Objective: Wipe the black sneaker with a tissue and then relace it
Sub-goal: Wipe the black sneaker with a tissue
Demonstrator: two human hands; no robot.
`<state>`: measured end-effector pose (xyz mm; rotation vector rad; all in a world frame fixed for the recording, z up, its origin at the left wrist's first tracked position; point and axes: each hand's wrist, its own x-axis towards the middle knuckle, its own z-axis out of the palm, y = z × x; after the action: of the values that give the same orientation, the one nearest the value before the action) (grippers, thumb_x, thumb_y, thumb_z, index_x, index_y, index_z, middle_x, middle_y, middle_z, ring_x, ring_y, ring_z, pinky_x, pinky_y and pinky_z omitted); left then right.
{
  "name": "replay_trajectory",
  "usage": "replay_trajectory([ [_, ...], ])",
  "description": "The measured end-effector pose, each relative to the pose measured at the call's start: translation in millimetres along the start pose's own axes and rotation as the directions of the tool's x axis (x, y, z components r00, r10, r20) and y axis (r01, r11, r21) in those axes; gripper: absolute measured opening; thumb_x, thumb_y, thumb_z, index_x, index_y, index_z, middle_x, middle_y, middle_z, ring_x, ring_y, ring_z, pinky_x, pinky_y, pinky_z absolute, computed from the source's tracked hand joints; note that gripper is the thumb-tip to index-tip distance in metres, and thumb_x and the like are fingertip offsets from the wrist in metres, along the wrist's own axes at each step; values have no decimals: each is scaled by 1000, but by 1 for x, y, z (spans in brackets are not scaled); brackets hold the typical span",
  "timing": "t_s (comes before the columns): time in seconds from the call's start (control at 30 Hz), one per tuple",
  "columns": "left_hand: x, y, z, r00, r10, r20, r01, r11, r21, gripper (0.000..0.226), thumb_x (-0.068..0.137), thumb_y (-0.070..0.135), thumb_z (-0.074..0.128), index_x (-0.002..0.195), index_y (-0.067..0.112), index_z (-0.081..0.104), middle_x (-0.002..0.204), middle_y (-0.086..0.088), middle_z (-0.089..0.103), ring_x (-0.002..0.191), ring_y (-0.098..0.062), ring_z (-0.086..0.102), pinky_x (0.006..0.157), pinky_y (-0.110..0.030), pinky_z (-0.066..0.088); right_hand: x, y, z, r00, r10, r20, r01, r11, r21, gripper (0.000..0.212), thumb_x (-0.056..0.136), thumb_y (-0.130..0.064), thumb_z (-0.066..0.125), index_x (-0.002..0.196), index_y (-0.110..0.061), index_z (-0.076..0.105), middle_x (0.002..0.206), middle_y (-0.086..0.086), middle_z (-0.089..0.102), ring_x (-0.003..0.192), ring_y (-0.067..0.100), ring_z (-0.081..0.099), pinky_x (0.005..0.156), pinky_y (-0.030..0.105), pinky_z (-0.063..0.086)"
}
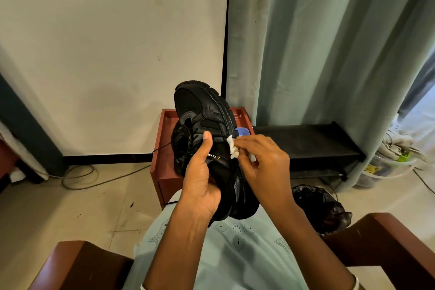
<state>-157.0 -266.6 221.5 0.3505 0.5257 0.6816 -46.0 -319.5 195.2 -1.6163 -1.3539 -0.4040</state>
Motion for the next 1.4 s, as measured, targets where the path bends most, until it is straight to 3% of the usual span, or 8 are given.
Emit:
replay_trajectory([
  [0.3, 8, 11, -14, 993, 62, -103, -60, 998, 19, 61, 83, 48, 69, 120, 0, 66, 105, -22, 71, 93, -35, 69, 94, -52, 53, -36, 0, -24, 958, 29, 285, -30, 1000, 1, 12, 79, -9, 73, 86, -17, 76, 88, -8, 68, 81, 8, 63, 73, 23, 52],
  [0.37, 8, 10, -12, 994, 55, -92, -53, 998, 22, 58, 84, 48, 68, 120, 1, 66, 102, -21, 72, 88, -34, 71, 85, -49, 57, -28, 0, -26, 947, 61, 315, -65, 998, 3, 10, 79, -12, 72, 84, -20, 76, 82, -8, 66, 73, 8, 63, 65, 29, 55],
  [0.53, 6, 8, -8, 998, 47, -37, -46, 998, 41, 57, 88, 47, 65, 124, 2, 64, 110, -20, 71, 87, -33, 72, 72, -41, 59, 1, -7, -7, 975, 171, 139, -185, 978, 98, 14, 80, -4, 76, 84, -18, 72, 77, -12, 66, 67, 7, 60, 58, 17, 50],
  [0.73, 0, 2, -3, 1000, 17, -13, -17, 999, 35, 46, 89, 44, 65, 116, 7, 69, 105, -19, 74, 92, -33, 73, 73, -44, 60, 26, -10, 6, 990, 138, -10, -136, 985, 103, 15, 84, -3, 71, 90, -17, 73, 87, -9, 66, 80, 10, 63, 70, 31, 54],
  [0.87, 0, 7, -7, 1000, 19, -8, -19, 999, 31, 51, 89, 46, 64, 118, 4, 68, 109, -21, 72, 93, -36, 72, 74, -45, 59, 14, -12, -7, 976, 154, 151, -166, 984, 69, 14, 83, -8, 75, 93, -17, 78, 88, -7, 70, 77, 8, 65, 70, 30, 57],
  [1.03, 0, 8, -9, 1000, 18, 9, -19, 999, 27, 46, 90, 45, 62, 101, 2, 75, 101, -22, 74, 84, -35, 74, 68, -44, 60, 9, -19, -36, 849, 288, 444, -259, 958, -126, 12, 83, -16, 76, 91, -23, 81, 81, -6, 73, 71, 8, 67, 75, 34, 59],
  [1.3, -7, -1, 5, 999, -16, 49, 17, 1000, -14, 46, 92, 43, 62, 116, 5, 70, 107, -21, 72, 87, -36, 73, 62, -47, 59, 38, -21, -19, 951, 287, 114, -289, 957, 4, 9, 83, -16, 76, 89, -22, 79, 84, -10, 72, 70, 5, 67, 72, 35, 59],
  [1.4, -7, -2, 3, 999, -6, 42, 6, 1000, 1, 47, 91, 43, 64, 119, 5, 68, 107, -21, 72, 87, -37, 73, 60, -47, 58, 35, -18, -17, 952, 282, 121, -286, 958, 20, 10, 84, -16, 76, 92, -21, 79, 87, -9, 72, 72, 5, 67, 73, 34, 60],
])
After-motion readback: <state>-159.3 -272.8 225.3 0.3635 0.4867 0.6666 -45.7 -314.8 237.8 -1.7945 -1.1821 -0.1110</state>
